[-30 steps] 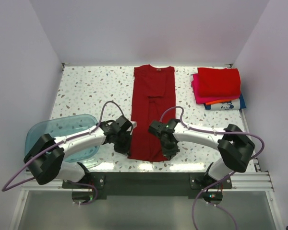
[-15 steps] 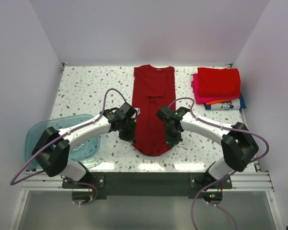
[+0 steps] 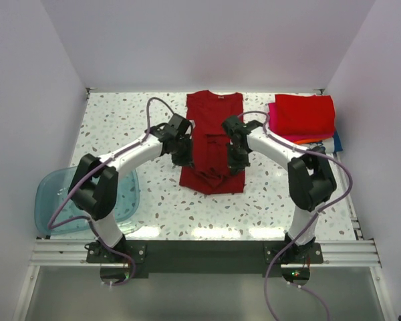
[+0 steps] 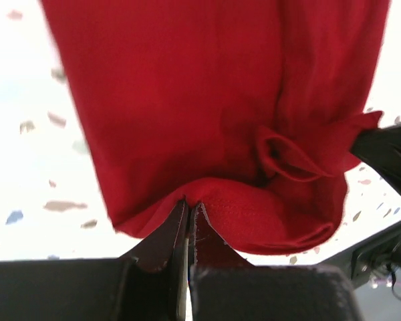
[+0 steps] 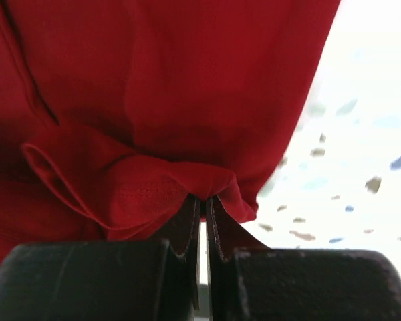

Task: Fold and stack the t-shirts
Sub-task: Fold the tshirt

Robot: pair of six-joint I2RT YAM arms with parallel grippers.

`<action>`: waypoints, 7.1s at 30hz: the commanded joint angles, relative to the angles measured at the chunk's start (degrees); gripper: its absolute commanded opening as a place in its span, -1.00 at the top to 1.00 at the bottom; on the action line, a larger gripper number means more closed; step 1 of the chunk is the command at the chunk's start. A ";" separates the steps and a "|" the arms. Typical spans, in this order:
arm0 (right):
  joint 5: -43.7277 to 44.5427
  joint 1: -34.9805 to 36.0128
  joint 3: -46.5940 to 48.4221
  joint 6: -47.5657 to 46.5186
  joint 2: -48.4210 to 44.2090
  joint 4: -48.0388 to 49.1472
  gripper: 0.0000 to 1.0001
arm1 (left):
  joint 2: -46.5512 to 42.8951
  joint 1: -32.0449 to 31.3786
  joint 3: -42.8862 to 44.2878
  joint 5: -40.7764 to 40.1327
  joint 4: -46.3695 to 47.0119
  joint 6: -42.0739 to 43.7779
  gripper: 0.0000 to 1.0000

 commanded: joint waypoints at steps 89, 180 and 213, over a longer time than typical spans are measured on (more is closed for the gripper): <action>-16.09 -18.15 -11.61 -2.96 0.98 16.71 0.15 | 2.62 5.97 -10.02 -2.27 18.52 -0.32 -0.40; -3.34 -11.11 8.07 0.91 -16.87 -6.75 1.00 | -14.96 2.10 -2.20 0.10 4.54 1.61 1.00; -8.35 -19.99 39.52 -9.11 17.05 -7.89 1.00 | 15.18 11.50 23.28 8.19 4.11 7.67 1.00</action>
